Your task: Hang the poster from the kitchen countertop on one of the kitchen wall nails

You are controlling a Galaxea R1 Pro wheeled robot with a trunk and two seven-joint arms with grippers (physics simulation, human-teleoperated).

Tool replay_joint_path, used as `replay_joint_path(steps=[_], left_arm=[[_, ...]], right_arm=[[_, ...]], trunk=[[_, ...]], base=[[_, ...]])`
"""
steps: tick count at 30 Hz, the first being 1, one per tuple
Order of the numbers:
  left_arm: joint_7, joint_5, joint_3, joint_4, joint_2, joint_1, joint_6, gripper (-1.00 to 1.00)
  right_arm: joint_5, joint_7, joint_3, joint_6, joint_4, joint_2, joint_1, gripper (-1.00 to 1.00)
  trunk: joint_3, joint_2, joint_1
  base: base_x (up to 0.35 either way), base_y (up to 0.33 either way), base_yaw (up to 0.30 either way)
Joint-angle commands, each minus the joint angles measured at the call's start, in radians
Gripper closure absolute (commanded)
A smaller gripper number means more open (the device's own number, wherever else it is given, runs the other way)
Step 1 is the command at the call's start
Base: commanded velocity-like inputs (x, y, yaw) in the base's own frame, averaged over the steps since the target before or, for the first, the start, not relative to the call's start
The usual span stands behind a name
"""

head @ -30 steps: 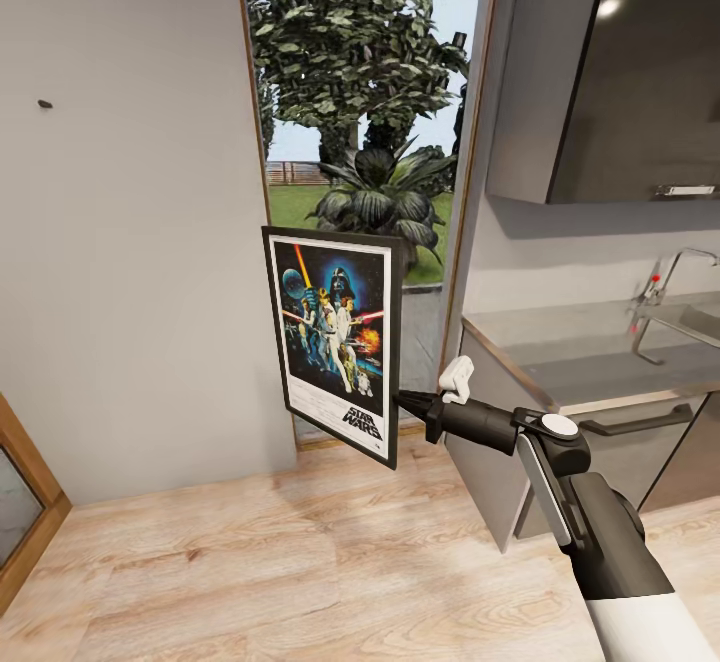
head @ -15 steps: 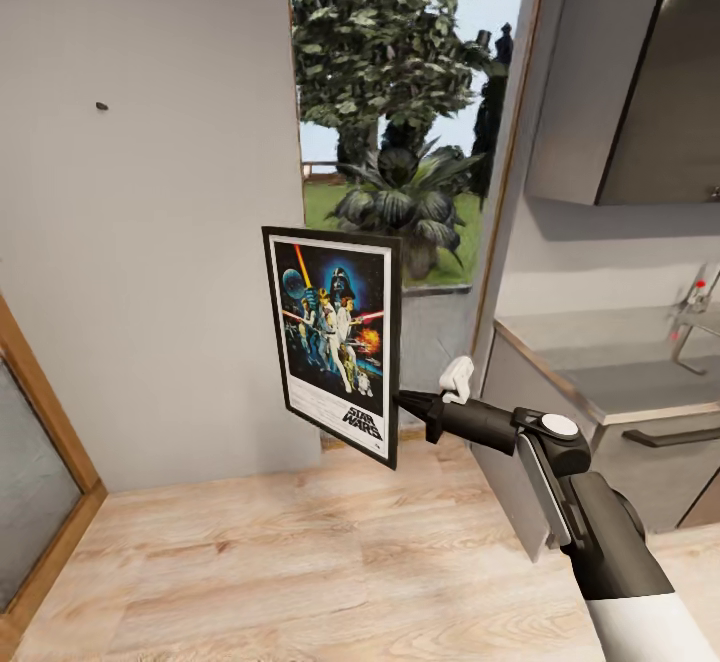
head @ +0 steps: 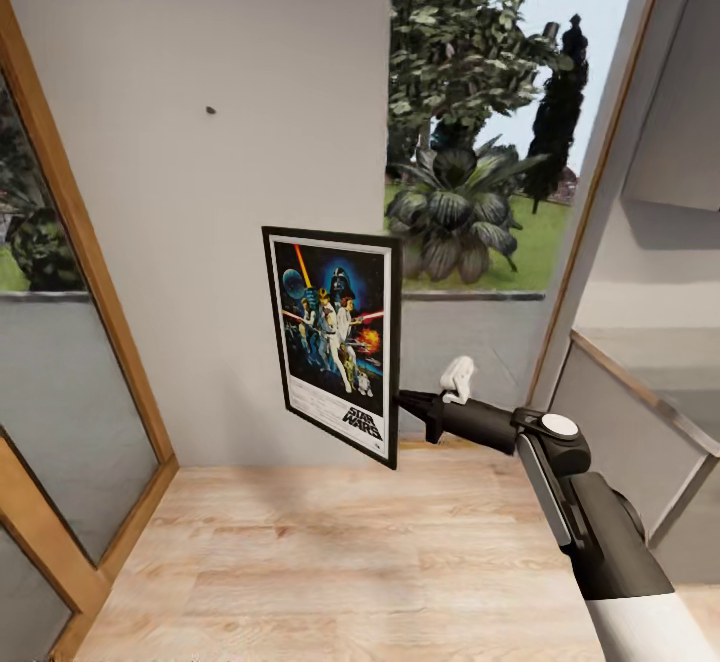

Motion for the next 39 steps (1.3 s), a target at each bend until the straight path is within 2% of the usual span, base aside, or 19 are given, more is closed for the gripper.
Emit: replay_joint_path(steps=[1, 27, 31, 39], left_arm=[[0.000, 0.000, 0.000, -0.001, 0.000, 0.000, -0.002, -1.00], [0.000, 0.000, 0.000, 0.001, 0.000, 0.000, -0.002, -1.00], [0.000, 0.001, -0.001, 0.001, 0.020, 0.000, -0.002, -1.00], [0.000, 0.002, -0.001, 0.001, 0.032, 0.000, -0.002, -1.00]], right_arm=[[-0.012, 0.000, 0.001, 0.012, 0.000, -0.001, -0.001, 1.00], [-0.012, 0.000, 0.001, 0.012, 0.001, -0.001, -0.001, 1.00], [-0.012, 0.000, 0.001, 0.012, 0.001, -0.001, -0.001, 1.00], [-0.012, 0.000, 0.000, 0.012, 0.001, -0.001, 0.005, 1.00]], trunk=[[-0.002, -0.002, 0.001], [-0.002, -0.002, 0.001], [-0.002, -0.002, 0.001], [-0.002, -0.002, 0.001]], base=[[0.014, 0.344, 0.097], [0.050, 0.349, 0.009], [0.038, 0.350, 0.000], [0.148, 0.323, -0.060]])
